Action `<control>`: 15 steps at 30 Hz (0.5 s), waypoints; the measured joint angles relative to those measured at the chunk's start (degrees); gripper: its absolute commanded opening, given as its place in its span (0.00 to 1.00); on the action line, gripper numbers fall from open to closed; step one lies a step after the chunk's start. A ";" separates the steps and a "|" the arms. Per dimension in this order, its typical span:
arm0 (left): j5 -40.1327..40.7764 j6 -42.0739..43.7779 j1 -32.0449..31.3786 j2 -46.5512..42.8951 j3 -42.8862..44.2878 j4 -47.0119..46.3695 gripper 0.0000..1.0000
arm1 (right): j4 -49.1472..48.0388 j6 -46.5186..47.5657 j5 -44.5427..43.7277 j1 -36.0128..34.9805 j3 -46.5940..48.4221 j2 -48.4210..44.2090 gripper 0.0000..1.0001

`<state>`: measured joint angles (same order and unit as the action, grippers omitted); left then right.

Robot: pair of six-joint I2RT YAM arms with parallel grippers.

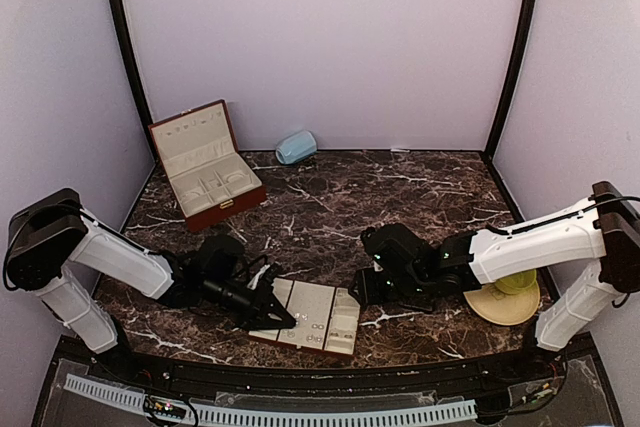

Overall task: Organize the mixed jewelry
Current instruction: Insert the earring into the earring holder.

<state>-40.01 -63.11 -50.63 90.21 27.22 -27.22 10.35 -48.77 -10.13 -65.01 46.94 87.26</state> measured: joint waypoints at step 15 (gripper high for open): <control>0.68 0.02 0.00 0.00 -0.02 0.94 0.00 | -0.02 0.00 -0.07 0.00 0.00 0.00 0.41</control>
<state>-39.33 -63.09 -50.63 90.21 27.20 -26.28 10.33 -48.77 -10.20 -65.01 46.94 87.26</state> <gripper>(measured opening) 0.034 0.408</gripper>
